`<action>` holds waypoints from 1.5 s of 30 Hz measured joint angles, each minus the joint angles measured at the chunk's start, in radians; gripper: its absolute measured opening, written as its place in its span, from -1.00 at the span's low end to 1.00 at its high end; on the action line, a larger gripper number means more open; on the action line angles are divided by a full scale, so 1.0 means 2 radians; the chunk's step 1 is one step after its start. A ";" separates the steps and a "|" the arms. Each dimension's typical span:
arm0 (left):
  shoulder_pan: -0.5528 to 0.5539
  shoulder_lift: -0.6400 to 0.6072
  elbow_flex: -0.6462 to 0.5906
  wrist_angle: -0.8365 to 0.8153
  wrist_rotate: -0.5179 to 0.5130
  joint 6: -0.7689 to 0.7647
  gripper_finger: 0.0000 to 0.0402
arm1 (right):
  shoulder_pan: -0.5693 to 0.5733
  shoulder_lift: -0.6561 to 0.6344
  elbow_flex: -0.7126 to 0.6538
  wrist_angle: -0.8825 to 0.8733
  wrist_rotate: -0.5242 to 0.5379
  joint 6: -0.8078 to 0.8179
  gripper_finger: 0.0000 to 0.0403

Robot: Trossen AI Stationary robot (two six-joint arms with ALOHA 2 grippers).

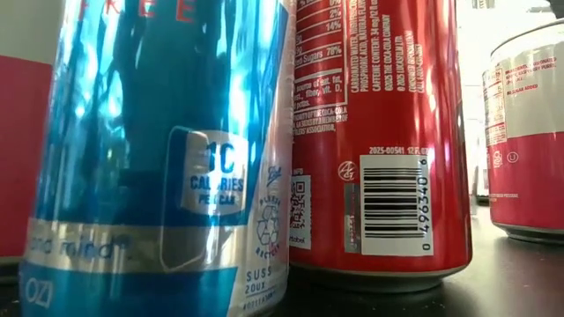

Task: Sort soda cans
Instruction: Adjust the right transparent bin next to the center transparent bin

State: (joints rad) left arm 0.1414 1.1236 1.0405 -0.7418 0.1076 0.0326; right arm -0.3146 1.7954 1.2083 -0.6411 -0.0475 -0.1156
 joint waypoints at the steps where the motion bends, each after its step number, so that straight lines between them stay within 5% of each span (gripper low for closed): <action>1: 0.000 0.000 0.000 0.000 0.003 0.000 -0.87 | -0.001 0.006 0.007 0.000 -0.001 -0.005 -1.00; 18: 0.000 0.000 0.000 0.000 0.010 0.002 -0.87 | -0.001 0.018 0.044 0.005 -0.005 -0.026 -1.00; 27: 0.000 0.000 0.000 0.000 0.010 0.002 -0.87 | -0.001 -0.002 0.044 -0.071 -0.006 0.017 -1.00; 34: 0.000 0.000 0.000 0.000 0.010 0.002 -0.87 | 0.027 -0.008 0.044 -0.089 -0.053 0.050 -1.00; 45: 0.000 0.000 0.000 0.000 0.010 0.001 -0.87 | 0.086 -0.008 0.044 -0.037 -0.054 0.058 -1.00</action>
State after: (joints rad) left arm 0.1415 1.1236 1.0405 -0.7422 0.1276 0.0352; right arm -0.1425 1.7802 1.2968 -0.7143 -0.1565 0.0001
